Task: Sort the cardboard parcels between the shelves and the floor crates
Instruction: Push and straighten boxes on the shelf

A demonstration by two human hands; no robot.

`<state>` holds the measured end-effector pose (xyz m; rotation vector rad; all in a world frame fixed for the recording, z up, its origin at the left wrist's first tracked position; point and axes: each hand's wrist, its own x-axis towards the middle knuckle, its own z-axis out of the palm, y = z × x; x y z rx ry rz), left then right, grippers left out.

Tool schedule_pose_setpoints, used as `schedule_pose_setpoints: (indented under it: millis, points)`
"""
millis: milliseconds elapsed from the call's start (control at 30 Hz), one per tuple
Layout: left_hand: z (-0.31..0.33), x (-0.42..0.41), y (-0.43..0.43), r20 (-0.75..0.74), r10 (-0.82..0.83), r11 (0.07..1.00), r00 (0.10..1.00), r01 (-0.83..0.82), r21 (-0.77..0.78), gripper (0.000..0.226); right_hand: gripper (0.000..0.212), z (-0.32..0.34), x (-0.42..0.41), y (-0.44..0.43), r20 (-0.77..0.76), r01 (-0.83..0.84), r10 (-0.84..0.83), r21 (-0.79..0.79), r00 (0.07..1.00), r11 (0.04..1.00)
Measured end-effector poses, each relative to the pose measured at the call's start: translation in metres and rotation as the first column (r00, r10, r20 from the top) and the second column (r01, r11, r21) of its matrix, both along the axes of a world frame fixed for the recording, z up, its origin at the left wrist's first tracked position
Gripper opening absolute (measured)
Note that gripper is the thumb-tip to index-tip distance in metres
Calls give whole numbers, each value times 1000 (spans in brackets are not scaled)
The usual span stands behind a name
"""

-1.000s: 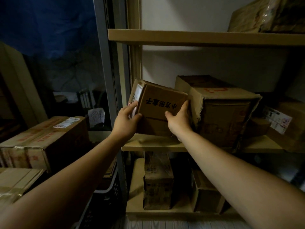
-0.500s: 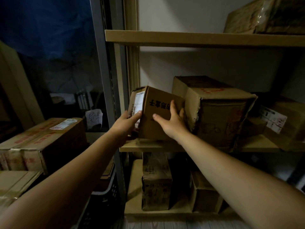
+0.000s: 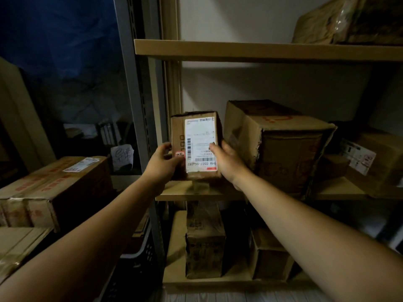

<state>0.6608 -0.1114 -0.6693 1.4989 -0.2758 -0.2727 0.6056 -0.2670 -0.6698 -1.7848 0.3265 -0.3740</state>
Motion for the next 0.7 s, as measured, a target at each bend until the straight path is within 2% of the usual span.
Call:
schedule_pose_setpoints:
  millis: [100,233,333,533,700]
  points:
    - [3,-1,3,10,-35,996,999,36,-85,49,37,-1,-5,-4,82,-32,26,78,996,996]
    - [2,-12,12,101,-103,988,990,113,-103,47,29,-3,-19,-5,177,-58,41,87,983,995]
    - [-3,-17,16,128,-102,984,987,118,-131,48,25,-8,-25,-3,188,-68,52,80,981,994]
    - [-7,-19,14,147,-75,989,986,93,-116,50,27,-10,-26,1,184,-70,53,86,981,994]
    - [-2,-15,4,154,48,996,987,-35,-87,37,57,0,-23,5,181,-79,73,29,981,996]
